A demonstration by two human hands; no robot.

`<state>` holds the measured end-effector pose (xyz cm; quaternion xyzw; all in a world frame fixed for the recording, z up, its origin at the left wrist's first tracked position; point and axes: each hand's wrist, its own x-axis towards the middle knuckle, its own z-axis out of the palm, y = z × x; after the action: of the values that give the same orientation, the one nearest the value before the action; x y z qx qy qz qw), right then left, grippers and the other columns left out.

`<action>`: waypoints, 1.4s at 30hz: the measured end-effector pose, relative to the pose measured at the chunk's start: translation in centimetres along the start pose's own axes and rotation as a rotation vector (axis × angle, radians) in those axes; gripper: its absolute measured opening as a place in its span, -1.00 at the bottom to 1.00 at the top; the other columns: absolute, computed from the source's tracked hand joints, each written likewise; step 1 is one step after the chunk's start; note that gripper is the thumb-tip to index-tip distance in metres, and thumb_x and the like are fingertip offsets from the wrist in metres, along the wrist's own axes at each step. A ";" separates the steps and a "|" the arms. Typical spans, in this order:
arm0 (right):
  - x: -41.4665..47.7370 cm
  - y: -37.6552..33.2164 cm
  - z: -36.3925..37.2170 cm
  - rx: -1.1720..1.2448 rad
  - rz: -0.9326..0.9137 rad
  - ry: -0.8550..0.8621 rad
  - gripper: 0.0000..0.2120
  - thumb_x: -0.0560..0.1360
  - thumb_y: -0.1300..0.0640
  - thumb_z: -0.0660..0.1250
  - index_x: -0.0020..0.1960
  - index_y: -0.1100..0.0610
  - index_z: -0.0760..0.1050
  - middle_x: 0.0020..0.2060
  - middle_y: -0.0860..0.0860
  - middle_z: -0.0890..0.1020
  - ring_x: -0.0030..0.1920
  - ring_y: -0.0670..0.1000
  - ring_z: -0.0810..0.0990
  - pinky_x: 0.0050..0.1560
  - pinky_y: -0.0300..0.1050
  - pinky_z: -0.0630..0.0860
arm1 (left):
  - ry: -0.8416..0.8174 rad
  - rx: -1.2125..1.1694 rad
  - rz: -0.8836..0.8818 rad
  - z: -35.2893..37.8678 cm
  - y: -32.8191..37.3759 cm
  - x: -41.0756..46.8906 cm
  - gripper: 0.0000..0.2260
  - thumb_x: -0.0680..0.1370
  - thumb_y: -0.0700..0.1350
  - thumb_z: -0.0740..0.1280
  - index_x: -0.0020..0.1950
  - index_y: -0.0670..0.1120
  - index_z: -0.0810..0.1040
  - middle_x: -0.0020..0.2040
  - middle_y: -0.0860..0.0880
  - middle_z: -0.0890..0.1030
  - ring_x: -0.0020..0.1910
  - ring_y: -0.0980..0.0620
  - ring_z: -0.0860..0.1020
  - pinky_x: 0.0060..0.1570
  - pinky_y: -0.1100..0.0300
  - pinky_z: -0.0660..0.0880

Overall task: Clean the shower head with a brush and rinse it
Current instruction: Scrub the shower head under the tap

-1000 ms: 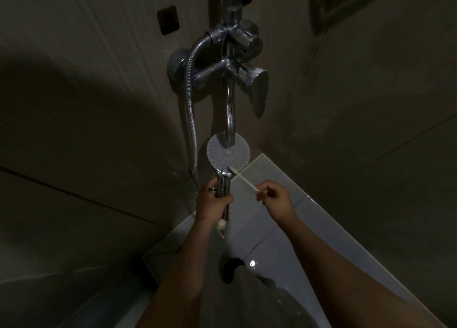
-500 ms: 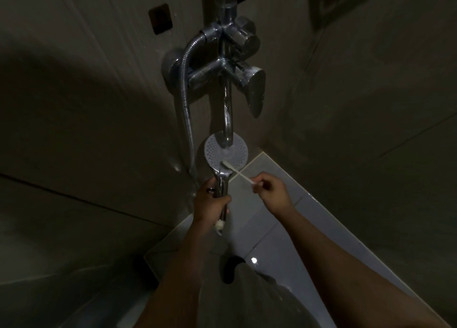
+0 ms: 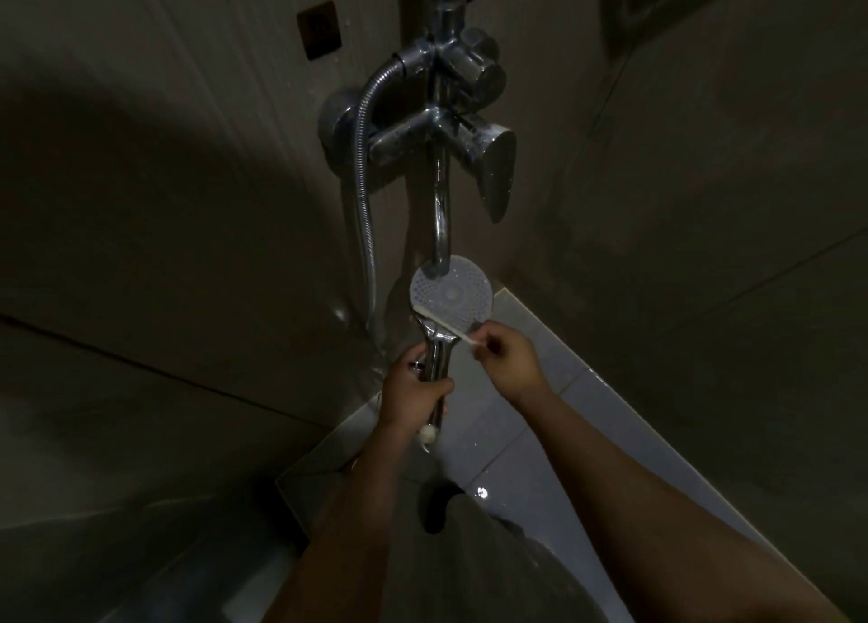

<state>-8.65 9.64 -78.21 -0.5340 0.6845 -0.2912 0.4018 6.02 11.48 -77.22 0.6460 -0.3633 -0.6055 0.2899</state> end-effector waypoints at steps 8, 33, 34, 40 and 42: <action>1.5 -0.6 -3.3 -0.040 0.188 0.282 -0.89 0.48 0.34 0.28 -0.05 0.25 0.58 -0.12 0.19 0.64 -0.07 0.12 0.57 0.00 -0.04 0.47 | 0.007 -0.013 -0.031 0.0 -1.1 0.1 -0.48 0.41 -0.42 0.36 0.29 -0.04 0.43 -0.24 -0.05 0.59 -0.63 0.09 0.49 -0.57 0.25 0.45; -1.2 -0.3 -3.2 0.129 0.394 0.443 -0.89 0.56 0.22 0.17 0.01 0.19 0.47 -0.15 0.11 0.55 -0.13 0.08 0.49 -0.11 0.00 0.45 | 0.013 0.023 -0.005 -1.1 -1.4 2.0 -0.43 0.36 -0.42 0.39 0.22 0.09 0.44 -0.16 0.00 0.60 -0.42 -0.05 0.57 -0.34 0.08 0.55; -1.3 -0.3 -3.3 0.143 0.391 0.439 -0.89 0.57 0.22 0.15 0.01 0.18 0.45 -0.14 0.12 0.55 -0.13 0.09 0.50 -0.09 0.02 0.47 | 0.001 0.023 0.003 -0.8 -1.1 2.2 -0.41 0.36 -0.43 0.39 0.28 0.05 0.43 -0.15 -0.02 0.60 -0.45 -0.02 0.56 -0.39 0.14 0.53; -1.9 -0.6 -4.4 0.151 0.364 0.443 -0.79 0.60 0.25 0.08 0.13 0.24 0.45 -0.12 0.13 0.52 -0.13 0.08 0.47 -0.07 -0.01 0.43 | -0.053 0.060 0.024 0.4 -1.7 2.5 -0.40 0.33 -0.43 0.42 0.32 -0.10 0.45 -0.06 -0.13 0.60 -0.20 -0.12 0.56 -0.05 -0.13 0.56; -1.9 -1.2 -4.6 0.200 0.321 0.473 -0.77 0.61 0.24 0.07 0.15 0.24 0.45 -0.15 0.11 0.51 -0.16 0.05 0.46 -0.09 -0.05 0.41 | -0.046 0.046 0.012 0.3 -2.1 2.2 -0.40 0.33 -0.43 0.42 0.33 -0.11 0.45 -0.04 -0.15 0.60 -0.16 -0.13 0.56 -0.02 -0.15 0.54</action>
<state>-11.77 11.04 -74.42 -0.2941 0.8027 -0.4063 0.3226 5.97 10.91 -80.22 0.6364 -0.3875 -0.6099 0.2699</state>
